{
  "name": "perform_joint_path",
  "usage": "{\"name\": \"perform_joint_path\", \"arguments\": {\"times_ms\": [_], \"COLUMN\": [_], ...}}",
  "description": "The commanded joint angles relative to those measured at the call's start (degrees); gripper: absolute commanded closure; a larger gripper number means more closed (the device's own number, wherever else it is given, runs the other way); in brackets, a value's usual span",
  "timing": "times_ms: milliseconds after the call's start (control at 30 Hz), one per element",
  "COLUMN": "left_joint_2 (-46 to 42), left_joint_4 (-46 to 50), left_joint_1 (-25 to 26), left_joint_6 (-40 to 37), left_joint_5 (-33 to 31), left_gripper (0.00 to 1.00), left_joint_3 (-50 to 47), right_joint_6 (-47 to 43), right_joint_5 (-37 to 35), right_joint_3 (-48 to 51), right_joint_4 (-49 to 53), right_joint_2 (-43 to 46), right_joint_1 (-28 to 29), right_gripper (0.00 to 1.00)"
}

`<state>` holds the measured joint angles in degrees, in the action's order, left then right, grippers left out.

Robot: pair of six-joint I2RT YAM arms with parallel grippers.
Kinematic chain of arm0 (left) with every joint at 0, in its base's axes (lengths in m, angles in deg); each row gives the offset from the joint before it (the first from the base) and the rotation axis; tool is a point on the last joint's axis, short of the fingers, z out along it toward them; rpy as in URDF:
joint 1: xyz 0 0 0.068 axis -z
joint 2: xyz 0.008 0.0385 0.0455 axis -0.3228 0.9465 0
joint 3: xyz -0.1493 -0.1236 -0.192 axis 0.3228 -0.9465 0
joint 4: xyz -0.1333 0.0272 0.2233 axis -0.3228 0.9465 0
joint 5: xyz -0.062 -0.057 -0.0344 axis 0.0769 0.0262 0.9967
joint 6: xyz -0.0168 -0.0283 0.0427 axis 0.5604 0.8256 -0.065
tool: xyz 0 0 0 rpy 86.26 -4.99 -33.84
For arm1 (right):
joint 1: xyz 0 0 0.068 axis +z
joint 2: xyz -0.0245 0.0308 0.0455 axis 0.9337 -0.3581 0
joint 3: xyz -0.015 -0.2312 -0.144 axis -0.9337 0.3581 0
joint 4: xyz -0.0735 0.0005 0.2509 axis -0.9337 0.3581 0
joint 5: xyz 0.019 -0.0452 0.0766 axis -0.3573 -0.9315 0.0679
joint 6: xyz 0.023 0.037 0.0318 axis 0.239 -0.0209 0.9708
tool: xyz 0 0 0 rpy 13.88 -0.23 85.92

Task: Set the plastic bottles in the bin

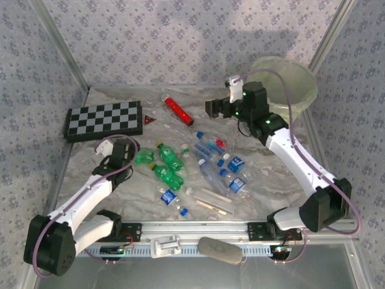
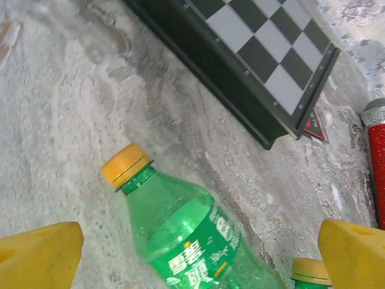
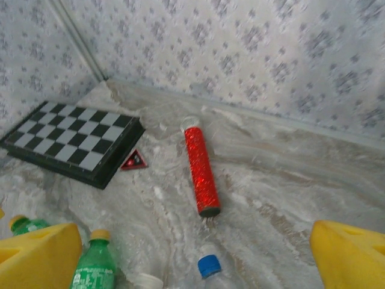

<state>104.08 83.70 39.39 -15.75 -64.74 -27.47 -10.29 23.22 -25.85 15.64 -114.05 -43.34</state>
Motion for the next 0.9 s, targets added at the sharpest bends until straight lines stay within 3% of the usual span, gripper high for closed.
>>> {"name": "perform_joint_path", "arguments": {"times_ms": [0, 233, 467, 667, 867], "left_joint_2": [0.6, 7.9, 21.0, 30.2, 36.8], "left_joint_4": [1.9, 3.5, 11.4, 11.8, 11.3], "left_joint_1": [-0.6, -1.9, -2.5, -4.0, -4.8], "left_joint_6": [6.8, 11.7, 13.9, 19.5, 20.4], "left_joint_5": [0.6, 4.0, 8.9, 15.5, 19.8], "left_gripper": [0.0, 0.0, 0.0, 0.0, 0.01], "left_joint_3": [-0.2, 4.6, 15.6, 18.7, 21.2], "right_joint_6": [0.9, 1.9, 0.8, 0.1, -0.3], "right_joint_5": [1.3, 3.6, 2.2, 0.9, -1.0], "right_joint_3": [0.4, 0.6, 0.4, 0.6, 1.7], "right_joint_4": [-0.7, 0.5, 2.4, 3.1, 3.6], "right_joint_2": [-2.5, -4.9, -4.6, -3.8, -2.9], "right_joint_1": [0.8, 2.4, 2.5, 2.6, 2.6], "right_gripper": [0.01, 0.01, 0.01, 0.01, 0.01]}}
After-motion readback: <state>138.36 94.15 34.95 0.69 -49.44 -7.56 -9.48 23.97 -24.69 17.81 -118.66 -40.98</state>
